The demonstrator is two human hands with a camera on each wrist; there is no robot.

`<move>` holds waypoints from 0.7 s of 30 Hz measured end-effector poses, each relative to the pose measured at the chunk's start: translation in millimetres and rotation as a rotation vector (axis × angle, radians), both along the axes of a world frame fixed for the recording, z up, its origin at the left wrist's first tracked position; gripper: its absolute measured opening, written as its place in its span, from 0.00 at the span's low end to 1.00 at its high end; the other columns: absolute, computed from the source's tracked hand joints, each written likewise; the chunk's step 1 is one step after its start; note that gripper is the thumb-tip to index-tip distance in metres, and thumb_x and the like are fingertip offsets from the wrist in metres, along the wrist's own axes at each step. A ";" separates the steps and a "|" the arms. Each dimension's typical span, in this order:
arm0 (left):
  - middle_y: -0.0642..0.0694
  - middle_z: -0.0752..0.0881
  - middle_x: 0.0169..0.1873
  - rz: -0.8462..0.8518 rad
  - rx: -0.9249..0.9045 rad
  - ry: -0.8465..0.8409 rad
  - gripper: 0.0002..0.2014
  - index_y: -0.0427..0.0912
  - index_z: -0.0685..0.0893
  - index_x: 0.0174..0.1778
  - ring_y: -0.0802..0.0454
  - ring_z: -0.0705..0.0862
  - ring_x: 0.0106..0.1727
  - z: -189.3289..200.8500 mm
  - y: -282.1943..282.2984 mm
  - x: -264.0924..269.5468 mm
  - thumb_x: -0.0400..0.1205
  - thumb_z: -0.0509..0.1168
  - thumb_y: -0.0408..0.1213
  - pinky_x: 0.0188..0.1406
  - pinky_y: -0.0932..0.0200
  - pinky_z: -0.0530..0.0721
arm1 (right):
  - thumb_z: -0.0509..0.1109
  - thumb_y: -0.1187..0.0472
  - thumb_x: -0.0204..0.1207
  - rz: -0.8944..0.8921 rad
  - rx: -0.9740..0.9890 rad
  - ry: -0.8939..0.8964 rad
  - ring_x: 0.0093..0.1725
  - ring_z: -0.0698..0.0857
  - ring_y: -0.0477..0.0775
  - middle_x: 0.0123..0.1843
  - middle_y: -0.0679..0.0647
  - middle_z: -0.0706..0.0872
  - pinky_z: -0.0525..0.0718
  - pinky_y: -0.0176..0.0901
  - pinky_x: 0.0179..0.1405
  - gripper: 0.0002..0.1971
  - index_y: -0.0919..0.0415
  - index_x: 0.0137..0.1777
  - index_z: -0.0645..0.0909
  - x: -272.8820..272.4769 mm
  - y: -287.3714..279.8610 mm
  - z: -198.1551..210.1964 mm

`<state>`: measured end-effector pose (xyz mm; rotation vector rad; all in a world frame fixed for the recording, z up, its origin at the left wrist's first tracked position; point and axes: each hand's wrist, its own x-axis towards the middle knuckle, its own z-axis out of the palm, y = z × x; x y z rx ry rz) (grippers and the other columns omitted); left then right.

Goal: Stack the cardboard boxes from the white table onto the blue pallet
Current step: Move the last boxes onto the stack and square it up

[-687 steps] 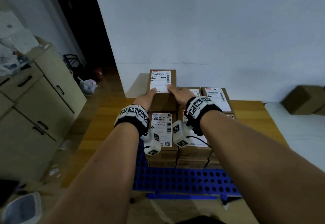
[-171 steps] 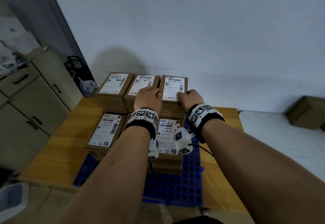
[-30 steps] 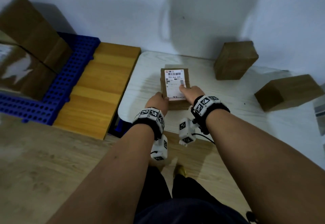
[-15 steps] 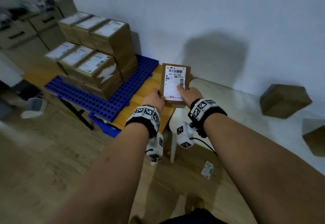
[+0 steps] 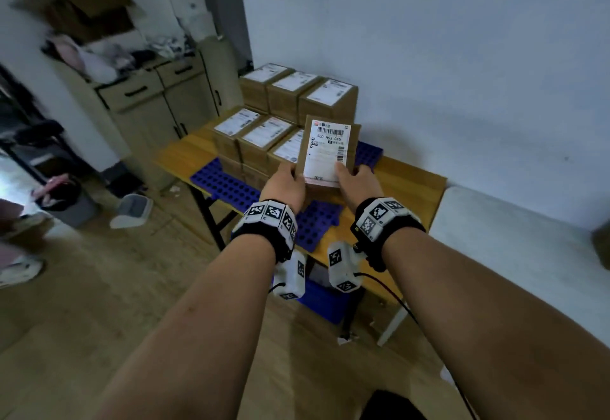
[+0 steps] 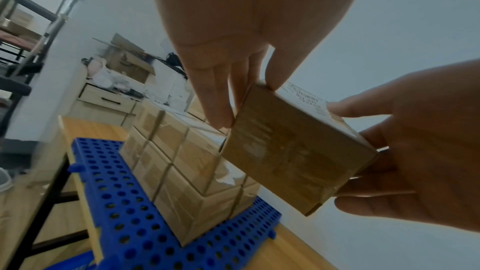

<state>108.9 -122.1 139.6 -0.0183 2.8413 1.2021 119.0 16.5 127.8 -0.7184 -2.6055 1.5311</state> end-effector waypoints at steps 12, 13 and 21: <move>0.42 0.86 0.56 0.121 -0.028 0.107 0.16 0.43 0.74 0.69 0.40 0.84 0.53 26.7 -100.8 -128.9 0.88 0.53 0.42 0.45 0.54 0.79 | 0.59 0.41 0.82 0.064 -0.043 0.081 0.67 0.80 0.64 0.71 0.62 0.79 0.76 0.48 0.56 0.32 0.66 0.75 0.69 -143.1 -105.6 23.9; 0.41 0.86 0.56 0.121 -0.041 0.101 0.16 0.43 0.74 0.69 0.39 0.84 0.53 27.2 -107.0 -139.9 0.88 0.53 0.41 0.47 0.53 0.81 | 0.59 0.40 0.82 0.068 -0.046 0.072 0.67 0.79 0.64 0.71 0.62 0.79 0.75 0.49 0.59 0.32 0.66 0.75 0.69 -155.0 -111.5 23.4; 0.41 0.86 0.57 0.155 -0.025 0.055 0.16 0.45 0.76 0.69 0.40 0.84 0.54 20.0 -150.8 -223.1 0.87 0.52 0.42 0.54 0.50 0.83 | 0.61 0.42 0.81 0.110 -0.045 0.047 0.53 0.83 0.61 0.59 0.61 0.85 0.76 0.44 0.47 0.26 0.66 0.64 0.79 -233.8 -155.3 18.9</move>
